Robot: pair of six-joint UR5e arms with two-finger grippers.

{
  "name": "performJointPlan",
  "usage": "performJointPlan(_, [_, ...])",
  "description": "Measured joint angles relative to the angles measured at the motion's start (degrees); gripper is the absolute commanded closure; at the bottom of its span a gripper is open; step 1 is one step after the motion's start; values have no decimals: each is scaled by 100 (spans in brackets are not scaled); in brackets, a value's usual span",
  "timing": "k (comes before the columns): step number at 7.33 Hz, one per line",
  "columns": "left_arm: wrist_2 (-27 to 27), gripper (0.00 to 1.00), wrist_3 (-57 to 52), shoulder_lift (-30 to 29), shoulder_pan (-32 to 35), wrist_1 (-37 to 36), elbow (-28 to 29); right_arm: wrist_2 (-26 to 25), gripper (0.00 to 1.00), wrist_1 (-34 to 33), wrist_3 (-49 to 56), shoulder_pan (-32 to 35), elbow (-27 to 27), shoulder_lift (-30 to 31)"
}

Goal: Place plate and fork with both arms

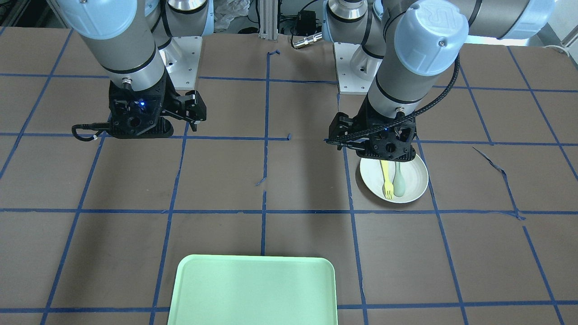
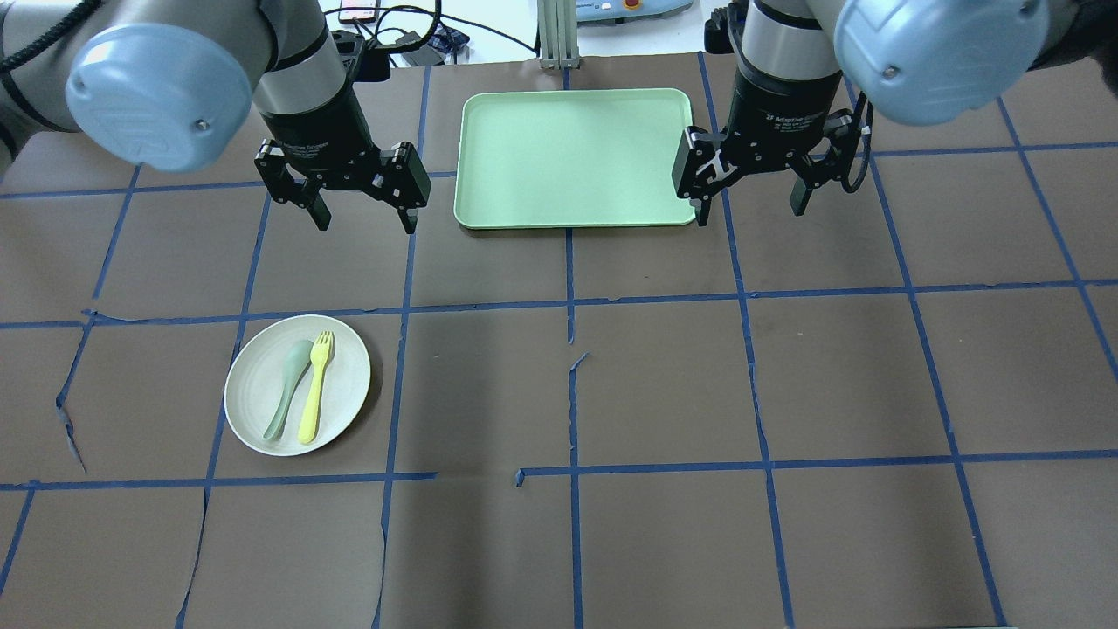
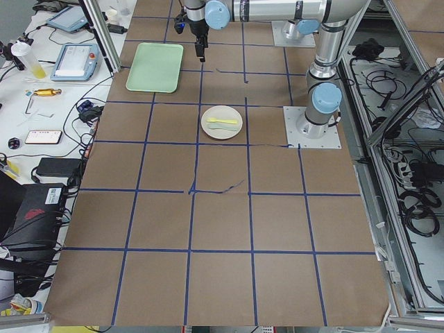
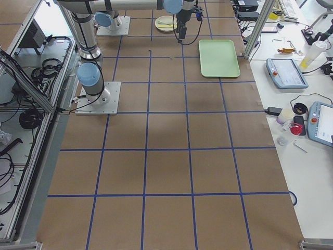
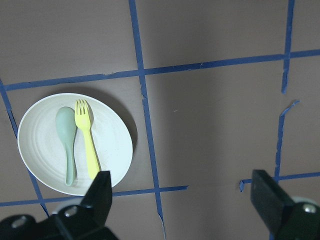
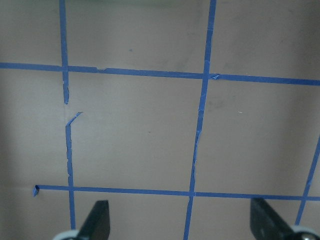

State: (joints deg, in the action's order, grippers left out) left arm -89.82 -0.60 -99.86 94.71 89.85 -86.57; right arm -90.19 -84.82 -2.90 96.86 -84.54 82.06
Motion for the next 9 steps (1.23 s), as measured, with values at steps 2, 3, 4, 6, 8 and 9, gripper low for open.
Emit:
performJointPlan(2, [-1,0,-1,1,3,-3,-12,-13,0,-5,106,0,-48,3])
performJointPlan(3, [-3,0,-3,1,3,-14,-13,-11,0,-7,140,0,-57,2])
performJointPlan(4, [-2,0,-5,1,3,-32,-13,-11,0,-8,155,0,-57,-2])
performJointPlan(6, [6,0,-4,12,3,-49,-17,-14,0,-8,157,6,-57,-5])
performJointPlan(8, [10,0,3,20,9,-48,-23,-44,0,-1,151,8,-72,-3])
performJointPlan(9, [16,0,34,18,11,-49,-23,-45,0,-4,139,9,-82,-1])
